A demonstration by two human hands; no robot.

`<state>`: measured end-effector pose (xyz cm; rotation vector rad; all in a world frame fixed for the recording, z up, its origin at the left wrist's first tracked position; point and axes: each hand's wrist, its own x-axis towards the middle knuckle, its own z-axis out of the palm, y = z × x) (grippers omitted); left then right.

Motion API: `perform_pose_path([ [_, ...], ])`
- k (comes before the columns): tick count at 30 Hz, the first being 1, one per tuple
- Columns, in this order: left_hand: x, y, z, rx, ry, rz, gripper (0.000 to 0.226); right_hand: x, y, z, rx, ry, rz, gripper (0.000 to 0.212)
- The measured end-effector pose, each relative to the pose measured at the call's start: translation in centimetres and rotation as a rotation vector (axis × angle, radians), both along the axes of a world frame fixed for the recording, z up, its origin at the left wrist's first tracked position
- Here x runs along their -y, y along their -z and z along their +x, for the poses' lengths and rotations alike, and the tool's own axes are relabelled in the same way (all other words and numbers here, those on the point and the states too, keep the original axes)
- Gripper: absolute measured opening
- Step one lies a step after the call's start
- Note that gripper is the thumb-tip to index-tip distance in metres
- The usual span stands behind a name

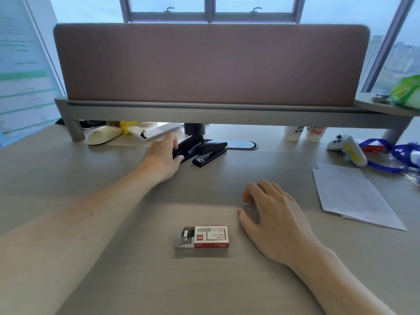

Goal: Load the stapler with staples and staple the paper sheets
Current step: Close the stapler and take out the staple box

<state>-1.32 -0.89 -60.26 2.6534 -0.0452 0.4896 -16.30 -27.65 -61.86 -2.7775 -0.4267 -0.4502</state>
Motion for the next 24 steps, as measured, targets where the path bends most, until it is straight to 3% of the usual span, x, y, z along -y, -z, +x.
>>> perform_pose_path([
  [5, 0.5, -0.4, -0.2, -0.033, -0.01, 0.024, 0.023, 0.0, 0.0, -0.1, 0.012, -0.003, 0.031, 0.018],
  [10, 1.6, -2.9, -0.6, 0.223, 0.072, -0.011, 0.015, 0.1, 0.2, 0.0, 0.017, -0.006, 0.035, 0.018],
  [17, 6.4, -3.2, 0.2, -0.048, 0.163, 0.077, 0.027, 0.1, 0.1, 0.0, 0.009, -0.006, 0.038, 0.019],
  [24, 6.8, -2.4, 0.4, -0.107, 0.086, 0.014, 0.024, 0.1, 0.2, 0.1, 0.003, 0.001, 0.024, 0.019],
])
